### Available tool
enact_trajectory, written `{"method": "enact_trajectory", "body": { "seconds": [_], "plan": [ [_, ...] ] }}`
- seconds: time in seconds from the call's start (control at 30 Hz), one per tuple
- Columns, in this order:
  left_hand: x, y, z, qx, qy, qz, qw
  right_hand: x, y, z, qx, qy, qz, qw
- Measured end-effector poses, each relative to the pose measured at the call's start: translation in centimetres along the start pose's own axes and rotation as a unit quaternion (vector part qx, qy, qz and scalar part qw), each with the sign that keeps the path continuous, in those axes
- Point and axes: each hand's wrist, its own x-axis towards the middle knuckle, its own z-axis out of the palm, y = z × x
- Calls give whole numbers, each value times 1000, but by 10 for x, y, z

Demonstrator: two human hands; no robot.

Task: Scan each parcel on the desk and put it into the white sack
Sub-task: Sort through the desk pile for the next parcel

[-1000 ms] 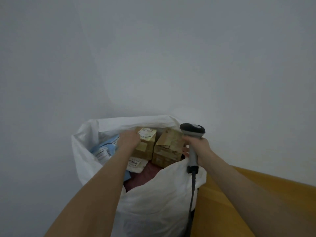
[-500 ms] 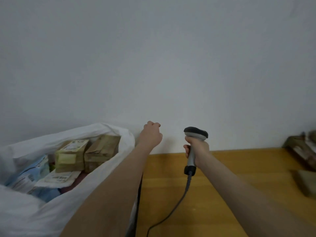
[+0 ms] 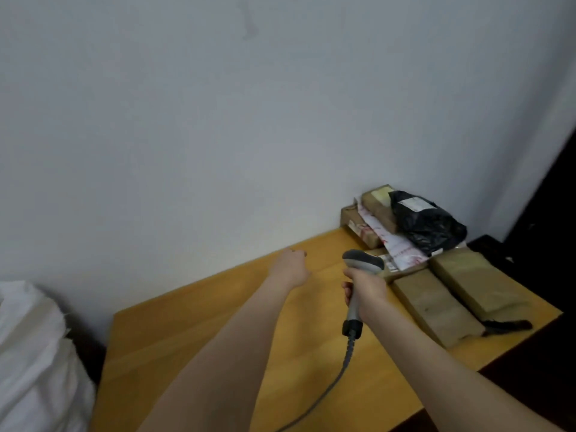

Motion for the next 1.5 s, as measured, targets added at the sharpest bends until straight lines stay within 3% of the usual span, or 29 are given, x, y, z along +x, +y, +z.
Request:
{"method": "enact_trajectory", "body": {
  "seconds": [0.2,0.37,0.57,0.83,1.03,1.13,1.33,1.5],
  "plan": [
    [41,81,35,-11,-38,32,999,49,-28,-69,42,73,16,996],
    [89,128,48,-28,-9,71,997,100,-49,-100,65,103,19,992],
    [182,182,58,-179,12,79,981,179,-90,-125,93,133,11,987],
    [286,238,86,-451,-29,-53,891,253,-103,-151,131,132,35,982],
    [317,255,100,-530,-40,-155,833,269,-106,-163,127,111,24,985],
    [308,255,95,-573,-44,-161,802,267,-111,-166,120,98,22,988],
    [275,243,78,-525,-56,-71,846,258,-119,-156,137,70,18,988],
    [279,257,85,-500,-79,-19,862,262,-121,-155,163,83,20,983]
  ]
}}
